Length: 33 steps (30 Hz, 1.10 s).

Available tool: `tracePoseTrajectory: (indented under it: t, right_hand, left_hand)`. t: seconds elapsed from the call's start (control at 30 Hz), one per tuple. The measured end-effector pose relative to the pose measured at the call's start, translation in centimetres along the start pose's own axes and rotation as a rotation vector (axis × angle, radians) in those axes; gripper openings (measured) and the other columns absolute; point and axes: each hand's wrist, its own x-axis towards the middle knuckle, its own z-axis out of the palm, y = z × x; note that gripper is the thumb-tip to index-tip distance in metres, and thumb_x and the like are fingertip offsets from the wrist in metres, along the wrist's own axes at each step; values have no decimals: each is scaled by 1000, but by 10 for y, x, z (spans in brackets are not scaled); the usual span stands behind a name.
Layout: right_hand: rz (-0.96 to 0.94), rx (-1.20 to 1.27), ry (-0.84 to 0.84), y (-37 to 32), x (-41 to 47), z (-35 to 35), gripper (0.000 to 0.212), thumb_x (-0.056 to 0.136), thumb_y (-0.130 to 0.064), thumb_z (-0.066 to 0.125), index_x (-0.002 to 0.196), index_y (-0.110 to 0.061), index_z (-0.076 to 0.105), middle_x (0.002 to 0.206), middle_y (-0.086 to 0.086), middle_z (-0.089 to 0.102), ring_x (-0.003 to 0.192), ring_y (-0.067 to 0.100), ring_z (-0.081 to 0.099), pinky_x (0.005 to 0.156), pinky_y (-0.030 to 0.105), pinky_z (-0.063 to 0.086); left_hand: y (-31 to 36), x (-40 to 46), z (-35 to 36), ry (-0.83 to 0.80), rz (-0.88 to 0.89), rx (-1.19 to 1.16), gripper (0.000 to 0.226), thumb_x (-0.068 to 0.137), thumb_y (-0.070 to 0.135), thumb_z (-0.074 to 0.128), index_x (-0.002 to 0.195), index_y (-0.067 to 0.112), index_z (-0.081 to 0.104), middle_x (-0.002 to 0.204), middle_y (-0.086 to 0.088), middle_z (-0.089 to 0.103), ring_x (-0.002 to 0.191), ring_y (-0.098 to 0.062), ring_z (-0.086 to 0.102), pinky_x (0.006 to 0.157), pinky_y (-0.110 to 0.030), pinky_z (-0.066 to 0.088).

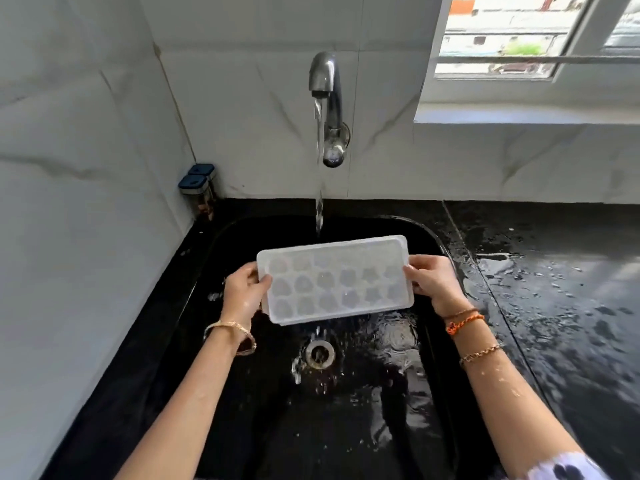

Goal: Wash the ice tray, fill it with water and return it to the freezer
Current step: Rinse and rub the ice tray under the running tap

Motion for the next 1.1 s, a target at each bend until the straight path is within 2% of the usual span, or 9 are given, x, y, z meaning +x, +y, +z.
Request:
tracePoseTrajectory:
  t: [0.07,0.17,0.27,0.43,0.5,0.67,0.8,0.93,1.1]
  right_hand:
    - [-71,7,74,-8,-2,-3,19,84,1,58,101,1,67,94,16,69,93,28,66,83,45,54]
    - [-327,-32,242,-32,-18,-20,22,80,0,63,100,-5,69,88,5,70,72,3,64,68,16,52]
    - [-559,-3,390,-42,-37,-36,23,73,-5,64,94,-14,70,80,-9,68,66,-11,58,66,6,48]
    - [-535,-133,367,-7,-60,-34,12,75,10,64,84,3,68,81,15,69,63,-11,54,70,30,50]
    - [-559,-129,381,-4,-61,-34,14,76,10,63,87,4,69,85,18,70,67,-17,54,70,18,47]
    - [-830,70,505,-44,-69,-50,30,74,3,52,86,-20,66,83,-33,64,80,-13,58,72,4,43]
    - [-779,-151,526,-11,-75,-36,17,74,7,56,82,3,69,85,9,71,77,14,63,68,1,39]
    - [-701,-364,405,25,-67,-17,22,65,20,62,78,5,70,81,21,72,83,21,62,66,12,38]
    - [-421,-739,-159,6,-28,-9,28,67,12,60,56,-12,64,66,10,66,73,14,60,56,13,35]
  left_hand:
    - [15,-2,2,77,149,68,27,85,-3,60,111,1,63,95,-5,66,94,-25,66,83,-40,55]
    - [41,-12,-7,115,399,58,36,79,-4,66,114,4,62,95,2,67,76,0,66,72,-15,54]
    - [53,-21,-21,103,602,12,36,73,-5,71,100,18,66,82,22,69,71,12,65,67,-4,50]
    - [25,-39,-15,31,559,80,34,66,-17,71,74,15,63,63,13,65,61,13,61,63,-3,46]
    - [21,-43,-14,28,593,100,21,66,-15,71,79,1,66,68,11,62,61,15,59,63,-3,45]
    - [47,-38,-23,109,812,139,34,68,-9,71,72,22,60,76,38,64,74,17,61,70,-3,46]
    - [22,-38,-21,43,686,166,35,70,-14,70,68,19,60,72,34,66,69,15,60,69,-4,46]
    - [-10,-29,-26,87,691,296,22,71,-11,71,73,10,64,67,24,65,70,17,58,66,-2,44]
    - [-7,-13,-35,82,647,368,29,72,-3,73,76,22,60,79,13,62,74,14,59,72,-2,46]
